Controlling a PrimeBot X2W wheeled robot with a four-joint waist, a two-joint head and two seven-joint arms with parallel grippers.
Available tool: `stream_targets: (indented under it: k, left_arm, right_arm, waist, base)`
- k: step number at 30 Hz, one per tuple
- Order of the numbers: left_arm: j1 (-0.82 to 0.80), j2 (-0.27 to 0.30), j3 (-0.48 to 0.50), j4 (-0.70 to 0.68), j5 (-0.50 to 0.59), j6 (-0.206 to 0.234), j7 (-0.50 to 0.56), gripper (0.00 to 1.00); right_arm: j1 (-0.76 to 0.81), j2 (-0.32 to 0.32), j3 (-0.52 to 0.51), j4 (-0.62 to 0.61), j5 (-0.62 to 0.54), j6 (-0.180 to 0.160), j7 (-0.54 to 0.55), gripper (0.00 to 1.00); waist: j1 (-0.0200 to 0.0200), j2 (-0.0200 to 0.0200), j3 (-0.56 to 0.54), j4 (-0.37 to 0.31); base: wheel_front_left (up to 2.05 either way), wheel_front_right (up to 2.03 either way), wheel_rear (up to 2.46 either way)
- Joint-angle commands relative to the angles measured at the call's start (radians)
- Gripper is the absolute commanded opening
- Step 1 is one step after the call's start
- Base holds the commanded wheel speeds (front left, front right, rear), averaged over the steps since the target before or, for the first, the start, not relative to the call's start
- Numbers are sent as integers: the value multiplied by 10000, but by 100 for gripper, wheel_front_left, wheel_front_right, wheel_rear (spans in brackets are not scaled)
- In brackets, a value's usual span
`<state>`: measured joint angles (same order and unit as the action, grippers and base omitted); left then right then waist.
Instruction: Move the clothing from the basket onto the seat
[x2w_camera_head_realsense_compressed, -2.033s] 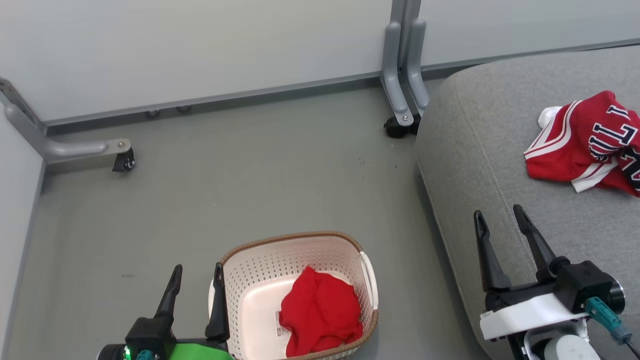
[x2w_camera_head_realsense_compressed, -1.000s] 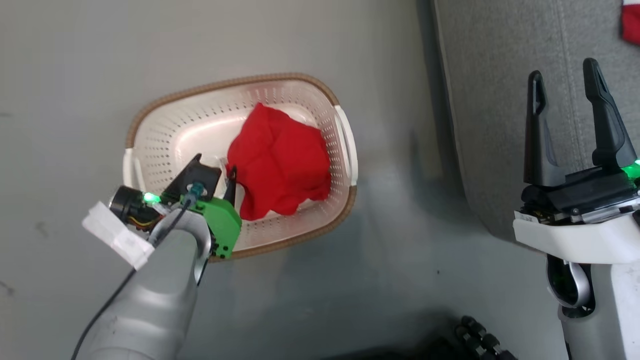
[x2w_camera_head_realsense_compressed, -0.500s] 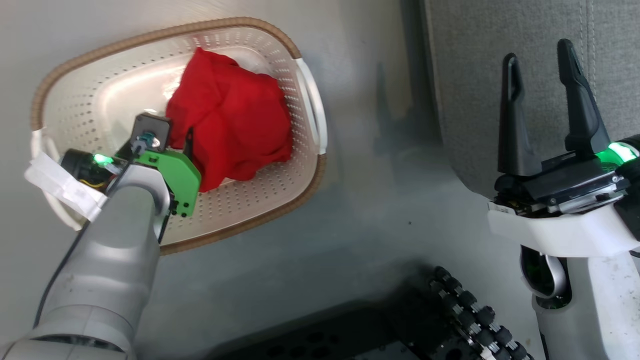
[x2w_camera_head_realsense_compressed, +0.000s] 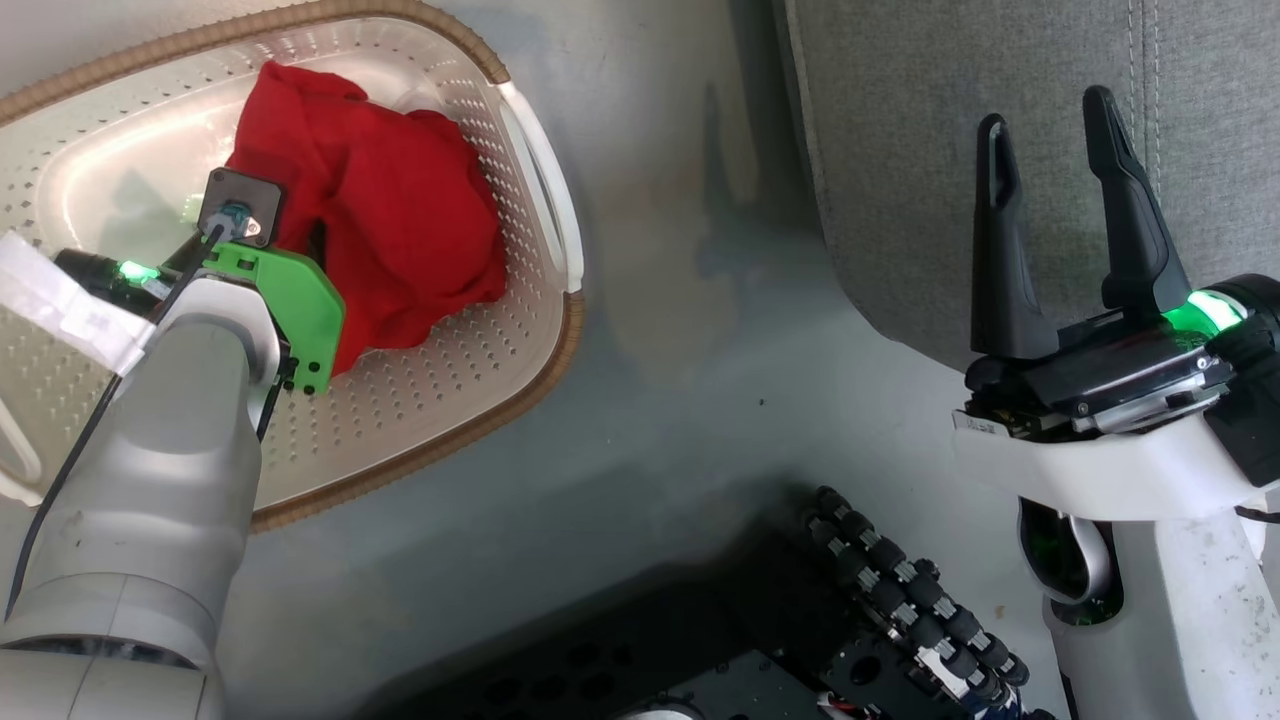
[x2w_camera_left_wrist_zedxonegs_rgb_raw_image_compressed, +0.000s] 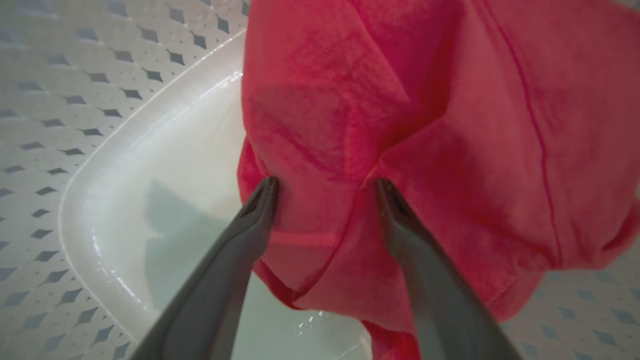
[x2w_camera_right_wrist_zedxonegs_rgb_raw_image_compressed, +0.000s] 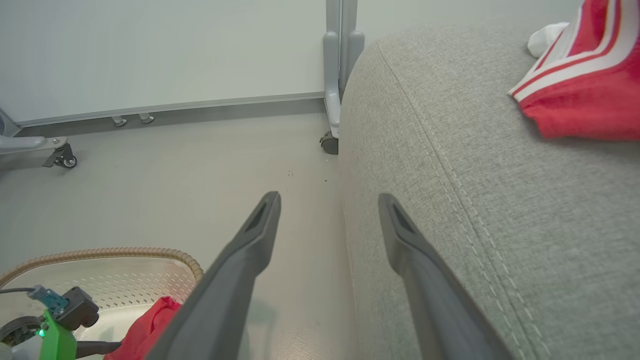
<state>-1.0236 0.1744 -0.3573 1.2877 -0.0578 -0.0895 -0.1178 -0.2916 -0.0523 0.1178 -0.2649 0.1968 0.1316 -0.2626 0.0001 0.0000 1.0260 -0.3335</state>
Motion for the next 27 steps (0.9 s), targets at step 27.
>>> stream_targets:
  k: [27]
  left_arm:
    - [-793, -576, -1115, 13, -20, -324, 3050, 100]
  right_arm:
    - [679, 23, 317, -589, -55, -17, -34, 100]
  waist:
    - [-1, 0, 549, 189]
  base:
    - [0, 0, 0]
